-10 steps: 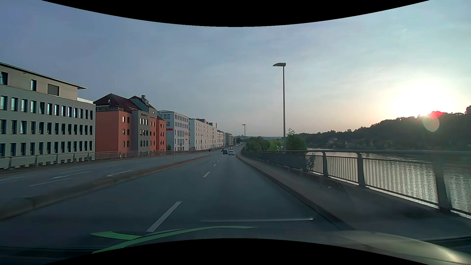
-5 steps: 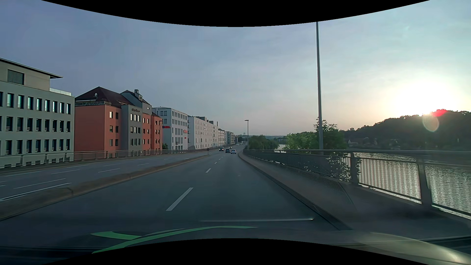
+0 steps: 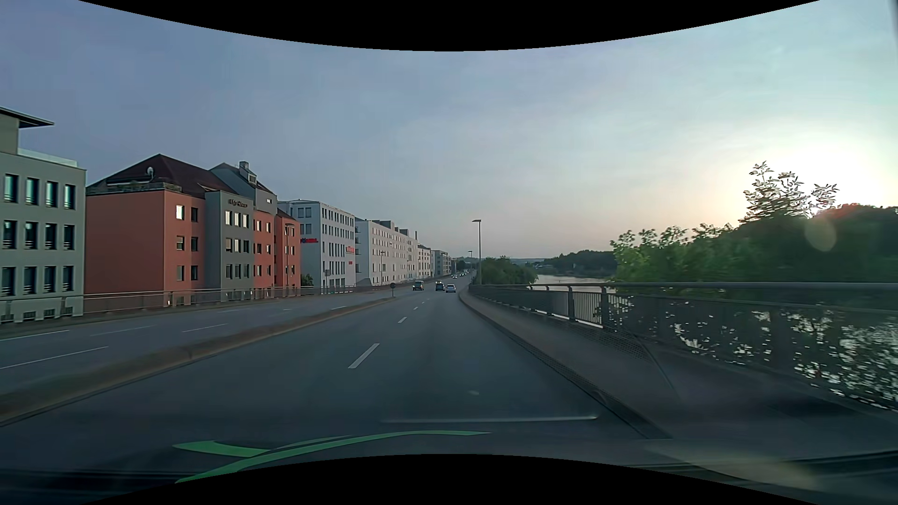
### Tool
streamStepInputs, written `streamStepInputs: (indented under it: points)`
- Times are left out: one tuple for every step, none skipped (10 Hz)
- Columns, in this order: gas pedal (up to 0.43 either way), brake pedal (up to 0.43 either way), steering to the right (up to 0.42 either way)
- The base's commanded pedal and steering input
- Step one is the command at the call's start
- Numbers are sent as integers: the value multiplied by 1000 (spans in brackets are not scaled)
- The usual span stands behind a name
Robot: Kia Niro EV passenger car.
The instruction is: Follow the waypoints while adhering to traffic rules and regulations
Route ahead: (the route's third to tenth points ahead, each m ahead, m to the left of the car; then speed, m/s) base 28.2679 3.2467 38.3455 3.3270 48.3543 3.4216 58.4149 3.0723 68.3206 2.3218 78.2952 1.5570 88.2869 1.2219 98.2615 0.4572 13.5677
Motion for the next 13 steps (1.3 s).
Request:
streamStepInputs:
  points:
    - [28, 0, -6]
    - [28, 0, -6]
    - [28, 0, -6]
    - [28, 0, -6]
    - [28, 0, -6]
    - [28, 0, -5]
    - [28, 0, -6]
    - [28, 0, -6]
    - [28, 0, -5]
    - [28, 0, -5]
    - [28, 0, -5]
    - [28, 0, -4]
    - [28, 0, -4]
